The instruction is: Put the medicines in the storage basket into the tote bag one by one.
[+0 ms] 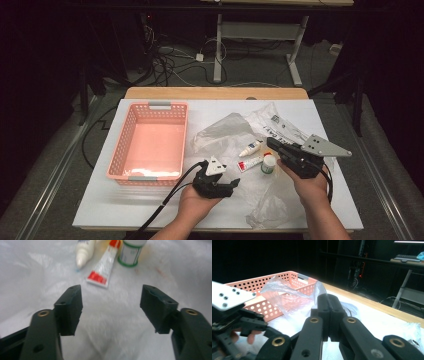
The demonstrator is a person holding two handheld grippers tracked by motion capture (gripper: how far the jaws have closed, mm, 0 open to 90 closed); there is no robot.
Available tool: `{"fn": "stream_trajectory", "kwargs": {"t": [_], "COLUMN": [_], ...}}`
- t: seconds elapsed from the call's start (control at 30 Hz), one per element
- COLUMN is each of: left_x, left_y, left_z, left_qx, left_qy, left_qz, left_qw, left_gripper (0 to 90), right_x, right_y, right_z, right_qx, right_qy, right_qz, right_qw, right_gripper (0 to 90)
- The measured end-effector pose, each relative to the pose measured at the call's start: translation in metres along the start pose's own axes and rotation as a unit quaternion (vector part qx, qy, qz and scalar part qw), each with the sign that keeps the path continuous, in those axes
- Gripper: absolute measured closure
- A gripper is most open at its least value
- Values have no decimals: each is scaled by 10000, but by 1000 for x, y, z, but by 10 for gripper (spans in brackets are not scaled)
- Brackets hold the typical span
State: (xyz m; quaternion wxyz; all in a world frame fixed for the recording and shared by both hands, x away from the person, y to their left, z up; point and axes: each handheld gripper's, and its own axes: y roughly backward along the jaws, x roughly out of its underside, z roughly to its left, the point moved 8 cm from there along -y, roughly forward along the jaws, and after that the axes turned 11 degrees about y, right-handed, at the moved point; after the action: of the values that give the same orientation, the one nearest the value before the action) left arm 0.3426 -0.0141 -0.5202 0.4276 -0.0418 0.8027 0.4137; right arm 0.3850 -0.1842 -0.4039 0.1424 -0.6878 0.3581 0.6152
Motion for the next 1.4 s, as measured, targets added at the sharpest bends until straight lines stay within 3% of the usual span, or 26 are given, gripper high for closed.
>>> {"fn": "stream_trajectory", "kwargs": {"t": [0.17, 0.27, 0.4, 0.57, 0.6, 0.63, 0.67, 0.73, 0.8, 0.93, 1.03, 1.23, 1.37, 1.4], "left_x": [13, 19, 16, 4, 3, 3, 3, 3, 5, 6, 7, 6, 2, 1], "left_y": [4, -3, -15, -31, -33, -34, -34, -33, -33, -33, -33, -31, -22, -20], "left_z": [10, 19, 25, 24, 24, 23, 22, 19, 13, 10, 7, 8, 10, 10], "left_qx": [-290, -325, -353, -501, -604, -832, -912, -805, -671, -561, -561, -470, -260, -240], "left_qy": [-12, 303, 577, 686, 605, 475, 335, 139, -27, -40, -179, -119, 95, 52], "left_qz": [165, 430, 553, 505, 537, 548, 555, 508, 470, 430, 445, 413, -24, -130], "left_qw": [9994, 9981, 9962, 9951, 9949, 9939, 9937, 9954, 9966, 9975, 9973, 9980, 9996, 9996], "left_gripper": [235, 125, 15, 13, 22, 67, 156, 276, 458, 715, 883, 888, 889, 889], "right_x": [0, 0, 2, 4, 4, 4, 4, 3, 3, 2, 2, 3, 3, 3], "right_y": [0, 0, -1, 3, 4, 4, 5, 7, 8, 11, 13, 11, 12, 12], "right_z": [1, 1, 2, 2, 2, 1, 2, 2, 3, 1, 1, 3, 2, 2], "right_qx": [12, 11, 4, 41, 49, 51, 44, 51, 71, 110, 137, 109, 99, 99], "right_qy": [19, 32, 40, 41, 31, 43, 25, 24, 33, 17, 29, 30, 21, 22], "right_qz": [13, 29, 58, 86, 92, 72, 65, 72, 68, 56, 48, 67, 50, 49], "right_qw": [10000, 10000, 10000, 9999, 9999, 10000, 10000, 10000, 9999, 9999, 9999, 9999, 9999, 9999], "right_gripper": [900, 900, 900, 900, 900, 900, 900, 900, 900, 900, 900, 900, 900, 900]}}
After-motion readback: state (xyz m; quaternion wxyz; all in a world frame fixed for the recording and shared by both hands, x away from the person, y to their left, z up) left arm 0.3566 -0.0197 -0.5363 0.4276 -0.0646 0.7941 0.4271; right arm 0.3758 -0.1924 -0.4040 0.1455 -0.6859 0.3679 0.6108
